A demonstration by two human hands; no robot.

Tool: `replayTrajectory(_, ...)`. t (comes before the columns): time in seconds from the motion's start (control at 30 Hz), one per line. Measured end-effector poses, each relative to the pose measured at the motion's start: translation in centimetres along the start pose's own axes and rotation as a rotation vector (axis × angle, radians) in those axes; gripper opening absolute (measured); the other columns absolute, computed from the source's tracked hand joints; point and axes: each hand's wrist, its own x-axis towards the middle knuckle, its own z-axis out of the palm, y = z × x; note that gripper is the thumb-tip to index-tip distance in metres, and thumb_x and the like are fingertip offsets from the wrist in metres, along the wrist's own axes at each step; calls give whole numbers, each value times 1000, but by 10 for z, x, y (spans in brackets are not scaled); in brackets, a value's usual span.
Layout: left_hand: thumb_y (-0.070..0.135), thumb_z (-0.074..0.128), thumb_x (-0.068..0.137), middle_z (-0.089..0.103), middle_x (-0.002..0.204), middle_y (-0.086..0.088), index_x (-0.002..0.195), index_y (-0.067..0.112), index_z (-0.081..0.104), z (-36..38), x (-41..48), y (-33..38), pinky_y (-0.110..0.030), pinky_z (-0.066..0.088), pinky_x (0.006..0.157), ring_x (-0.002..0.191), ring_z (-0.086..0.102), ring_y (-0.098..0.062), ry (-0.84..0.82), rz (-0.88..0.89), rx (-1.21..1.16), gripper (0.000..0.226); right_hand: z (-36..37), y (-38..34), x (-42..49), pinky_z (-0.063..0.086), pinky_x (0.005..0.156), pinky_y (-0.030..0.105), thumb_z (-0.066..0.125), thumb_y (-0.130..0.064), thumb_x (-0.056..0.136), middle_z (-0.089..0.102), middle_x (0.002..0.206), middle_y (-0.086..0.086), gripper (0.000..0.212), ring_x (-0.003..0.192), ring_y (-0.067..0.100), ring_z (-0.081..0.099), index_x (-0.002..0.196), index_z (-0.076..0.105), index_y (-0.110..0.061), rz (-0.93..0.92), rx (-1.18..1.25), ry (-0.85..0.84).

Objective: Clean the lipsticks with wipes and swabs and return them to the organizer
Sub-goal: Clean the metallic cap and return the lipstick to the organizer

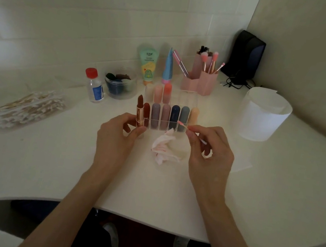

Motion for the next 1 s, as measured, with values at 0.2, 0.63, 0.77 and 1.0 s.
replayTrajectory(0.2,39,70,92,66,92,20,102,33,71,2,0,3,-28,44,78,80,56,-8,1,11,64,11,0,1,0,38,65,14,75,-10,92,56,85,-7,8,70,12,52,99,76,-11,15,-15,6)
replayTrajectory(0.63,51,75,83,68,117,11,132,32,52,0,-2,0,-34,29,93,112,58,-17,-13,47,186,57,1,1,-1,38,66,13,75,-8,92,56,85,-7,7,70,8,51,99,76,-10,-9,-18,3)
replayTrajectory(0.77,54,79,78,61,130,6,133,31,53,-26,-10,-13,-38,30,94,119,55,-22,-30,85,347,64,-1,1,0,39,66,15,75,-6,92,59,87,-6,9,72,10,52,100,76,-11,-20,-11,18)
replayTrajectory(1.0,48,75,85,63,98,15,105,28,64,-43,-27,-32,-35,32,88,97,61,-15,-43,34,364,31,2,0,-3,41,69,19,70,-4,95,69,91,-10,13,75,6,59,102,76,-13,-36,88,-30)
